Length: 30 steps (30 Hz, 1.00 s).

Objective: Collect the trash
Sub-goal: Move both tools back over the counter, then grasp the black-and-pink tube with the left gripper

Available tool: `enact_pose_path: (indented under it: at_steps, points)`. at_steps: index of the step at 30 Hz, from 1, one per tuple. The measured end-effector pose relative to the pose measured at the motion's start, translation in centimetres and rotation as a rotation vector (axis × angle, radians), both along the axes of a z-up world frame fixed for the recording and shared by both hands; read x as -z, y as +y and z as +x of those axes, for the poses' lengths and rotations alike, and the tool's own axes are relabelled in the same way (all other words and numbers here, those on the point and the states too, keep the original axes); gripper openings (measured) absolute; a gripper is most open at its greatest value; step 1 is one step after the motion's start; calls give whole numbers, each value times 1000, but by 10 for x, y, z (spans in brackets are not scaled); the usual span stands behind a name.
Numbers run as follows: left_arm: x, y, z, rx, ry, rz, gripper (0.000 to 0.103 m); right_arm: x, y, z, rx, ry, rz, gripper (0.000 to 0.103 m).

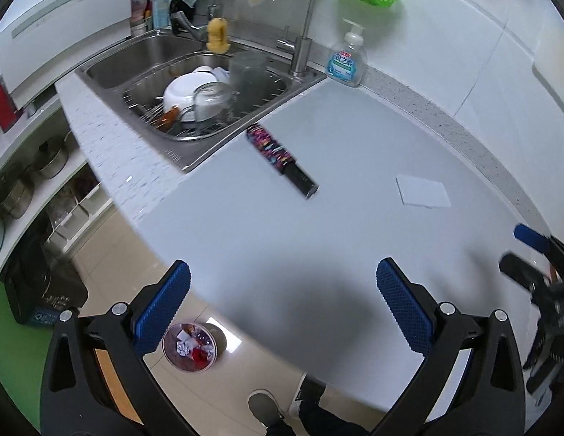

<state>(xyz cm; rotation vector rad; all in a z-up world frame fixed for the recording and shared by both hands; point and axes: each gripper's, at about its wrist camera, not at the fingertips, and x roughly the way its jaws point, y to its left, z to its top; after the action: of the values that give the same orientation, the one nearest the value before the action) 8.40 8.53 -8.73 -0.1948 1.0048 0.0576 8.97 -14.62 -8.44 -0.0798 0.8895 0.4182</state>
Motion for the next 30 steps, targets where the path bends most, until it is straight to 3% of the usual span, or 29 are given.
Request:
enact_pose_path:
  at_steps: [12,19,24,25,26,30]
  points:
    - [26,-21,95,-64,58,38,100,17,-30,41,-37,45,4,97]
    - [55,-5,142,-210,120,3,100,33,-53,59,-29,84,14,97]
    - [66,1,165,-283,135,23,100,43,-73,70,-7,107,19,97]
    - [67,0,168,-289,137,27,96,44,-76,72,-3,110,20,97]
    - [69,0,170,-295,144,32,84,45,-80,74,1,113,21,97]
    - [80,-1,176,-318,178,53,58,49,-90,79,10,122,28,97]
